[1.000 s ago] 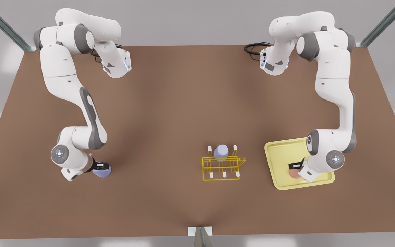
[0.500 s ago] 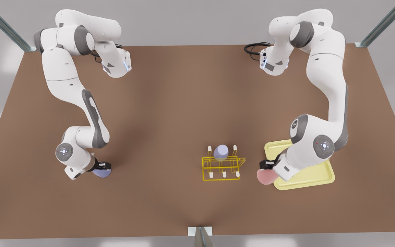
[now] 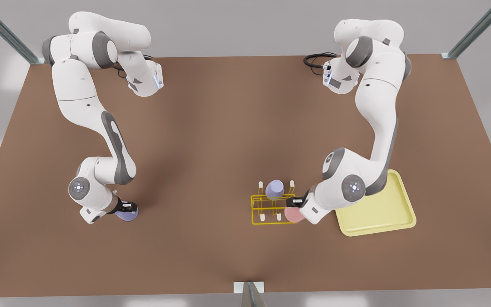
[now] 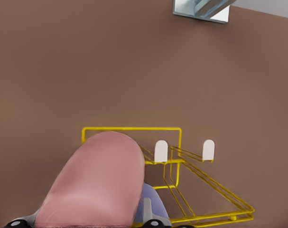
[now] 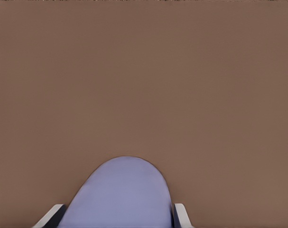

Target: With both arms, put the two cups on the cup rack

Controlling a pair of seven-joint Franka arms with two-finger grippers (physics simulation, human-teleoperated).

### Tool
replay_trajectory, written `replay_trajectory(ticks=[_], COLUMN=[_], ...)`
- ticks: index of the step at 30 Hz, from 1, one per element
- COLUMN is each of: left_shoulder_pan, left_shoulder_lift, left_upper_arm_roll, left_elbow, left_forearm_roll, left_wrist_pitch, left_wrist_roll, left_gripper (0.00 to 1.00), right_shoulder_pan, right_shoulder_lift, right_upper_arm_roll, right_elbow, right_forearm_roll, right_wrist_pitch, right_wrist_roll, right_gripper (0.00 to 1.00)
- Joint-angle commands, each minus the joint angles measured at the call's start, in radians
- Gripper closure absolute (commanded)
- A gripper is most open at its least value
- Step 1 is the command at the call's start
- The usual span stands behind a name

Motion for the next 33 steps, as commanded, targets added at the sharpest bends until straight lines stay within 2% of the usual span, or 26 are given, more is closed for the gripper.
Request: replay_trajectory(ticks=[1, 5, 8, 10, 11, 13, 15, 17, 21, 22, 23, 29, 33], left_shoulder_pan=[0.000, 0.036, 0.157, 0.202, 0.207, 0.225, 0.309, 0.296, 0.300, 0.316, 0.317, 0.323, 0.335], left_shoulder_lift=[0.003, -0.013, -0.164, -0.302, -0.322, -0.454, -0.463, -0.425, -0.445, -0.497, -0.616, -0.607, -0.600], left_upper_arm_roll=[0.000, 0.001, 0.003, 0.001, -0.004, -0.016, -0.031, -0.034, -0.051, -0.050, -0.050, -0.074, -0.071], left_elbow=[0.001, 0.001, 0.039, 0.033, 0.025, -0.152, -0.159, -0.161, -0.202, -0.269, -0.466, -0.452, -0.437], left_forearm_roll=[0.003, 0.003, 0.101, 0.187, 0.204, 0.204, 0.133, 0.129, 0.102, 0.102, 0.096, 0.095, 0.093], left_wrist_pitch=[0.005, -0.028, -0.310, -0.528, -0.633, -0.588, -0.564, -0.518, -0.512, -0.457, -0.278, -0.315, -0.343], left_wrist_roll=[-0.144, -0.139, -0.104, 0.107, 0.212, 0.232, 0.365, 0.368, 0.370, 0.370, 0.358, 0.351, 0.356], left_gripper=[0.00, 0.00, 0.00, 0.00, 0.00, 0.00, 0.00, 0.00, 0.00, 0.00, 0.00, 0.00, 0.00], right_shoulder_pan=[0.001, 0.001, 0.007, 0.009, 0.010, 0.005, 0.005, 0.009, 0.013, 0.016, 0.028, 0.024, 0.058], right_shoulder_lift=[-0.007, -0.010, -0.026, -0.034, -0.039, -0.043, -0.048, -0.048, -0.048, -0.046, -0.046, -0.037, 0.000], right_upper_arm_roll=[0.001, 0.004, 0.015, 0.028, 0.039, 0.077, 0.110, 0.145, 0.232, 0.248, 0.257, 0.358, 0.367], right_elbow=[0.001, 0.001, 0.001, 0.001, 0.001, 0.001, 0.005, 0.013, 0.048, 0.062, 0.073, 0.155, 0.255], right_forearm_roll=[-0.006, -0.006, -0.006, -0.006, -0.003, 0.001, 0.003, 0.023, 0.106, 0.139, 0.149, 0.169, 0.238], right_wrist_pitch=[-0.008, -0.008, -0.009, -0.009, -0.009, -0.009, -0.003, 0.003, 0.006, 0.006, 0.006, 0.005, 0.005], right_wrist_roll=[-0.020, -0.023, -0.023, -0.023, -0.023, -0.023, -0.022, -0.020, -0.011, -0.010, -0.010, -0.008, -0.008], right_gripper=[0.23, 0.24, 0.24, 0.24, 0.24, 0.24, 0.24, 0.24, 0.24, 0.24, 0.24, 0.24, 0.24])
